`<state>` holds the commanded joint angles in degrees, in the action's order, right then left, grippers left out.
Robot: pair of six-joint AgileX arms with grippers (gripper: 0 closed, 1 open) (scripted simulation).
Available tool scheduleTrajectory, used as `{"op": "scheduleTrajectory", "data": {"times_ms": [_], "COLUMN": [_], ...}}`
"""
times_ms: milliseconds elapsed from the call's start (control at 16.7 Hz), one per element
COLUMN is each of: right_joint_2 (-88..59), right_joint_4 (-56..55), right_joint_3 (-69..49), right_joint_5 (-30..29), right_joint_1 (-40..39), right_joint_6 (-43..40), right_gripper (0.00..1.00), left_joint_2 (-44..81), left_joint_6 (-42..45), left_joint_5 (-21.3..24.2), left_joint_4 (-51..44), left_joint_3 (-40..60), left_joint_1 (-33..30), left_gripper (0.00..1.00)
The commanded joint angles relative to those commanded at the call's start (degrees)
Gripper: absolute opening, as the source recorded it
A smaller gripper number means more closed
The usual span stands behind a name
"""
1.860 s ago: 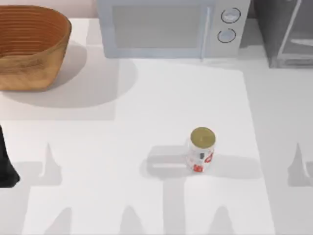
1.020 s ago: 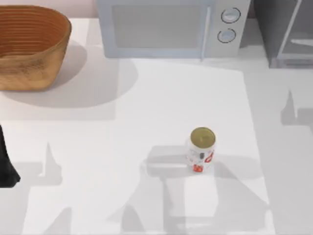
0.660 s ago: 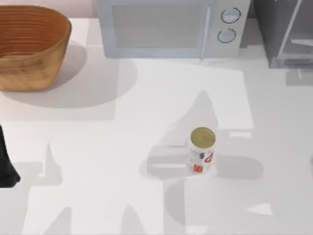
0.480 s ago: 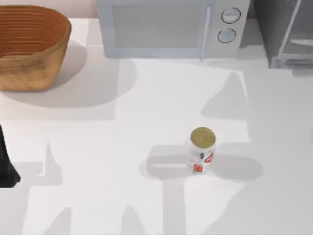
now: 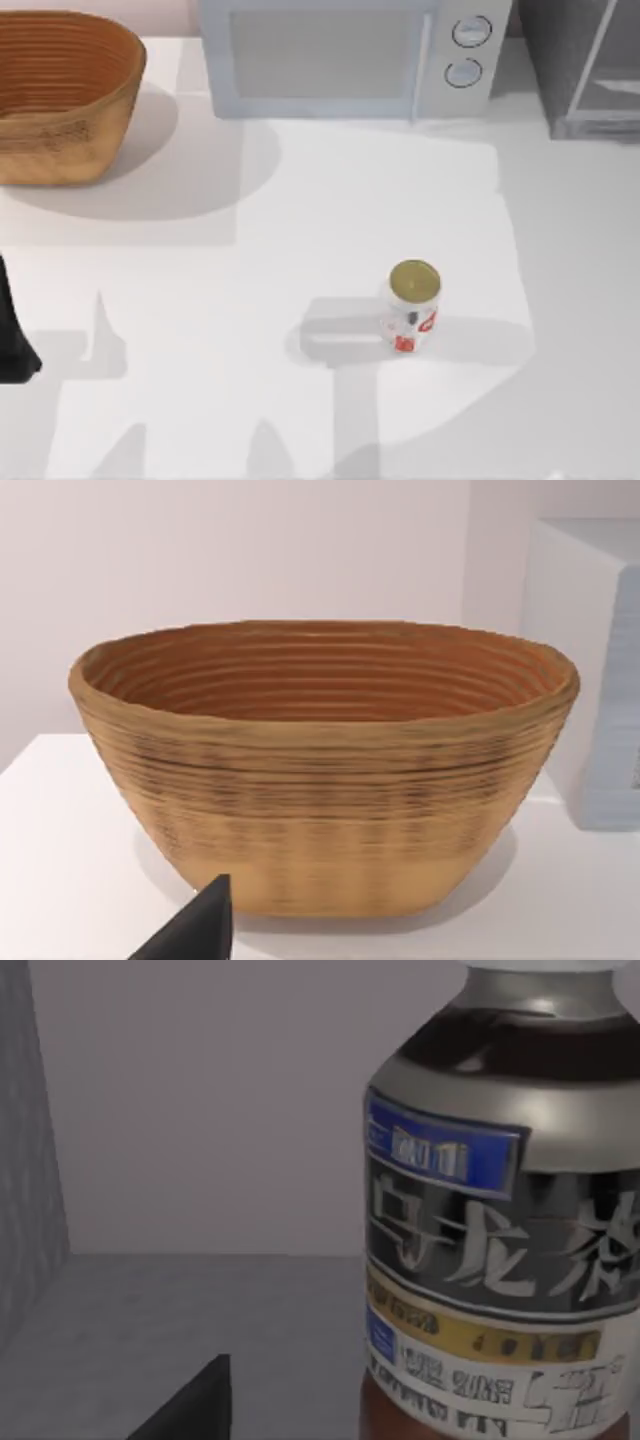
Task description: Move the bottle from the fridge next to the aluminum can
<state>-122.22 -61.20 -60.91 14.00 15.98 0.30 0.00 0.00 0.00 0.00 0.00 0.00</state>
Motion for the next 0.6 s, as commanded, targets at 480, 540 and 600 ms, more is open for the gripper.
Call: {"op": "scheduleTrajectory", "data": {"times_ms": [480,540,600], "right_joint_2": [-2.0,-3.1,-4.2], "right_joint_4": [1.7,2.5,3.4], "right_joint_3": [-3.6,-5.6,-7.7], "right_joint_5": [-0.5,-0.7,-1.0], "right_joint_1": [-0.5,-0.7,-0.9], "right_joint_6": [0.0,0.0,0.0], "right_gripper": [1.0,1.0,1.0], "left_joint_2": [0.0,0.0,0.0], "left_joint_6": [0.0,0.0,0.0], "left_joint_5": [0.0,0.0,0.0], "left_joint_4": [0.0,0.0,0.0], "left_joint_3": [0.0,0.0,0.0], "left_joint_1": [0.0,0.0,0.0], "left_gripper": [1.0,1.0,1.0]}}
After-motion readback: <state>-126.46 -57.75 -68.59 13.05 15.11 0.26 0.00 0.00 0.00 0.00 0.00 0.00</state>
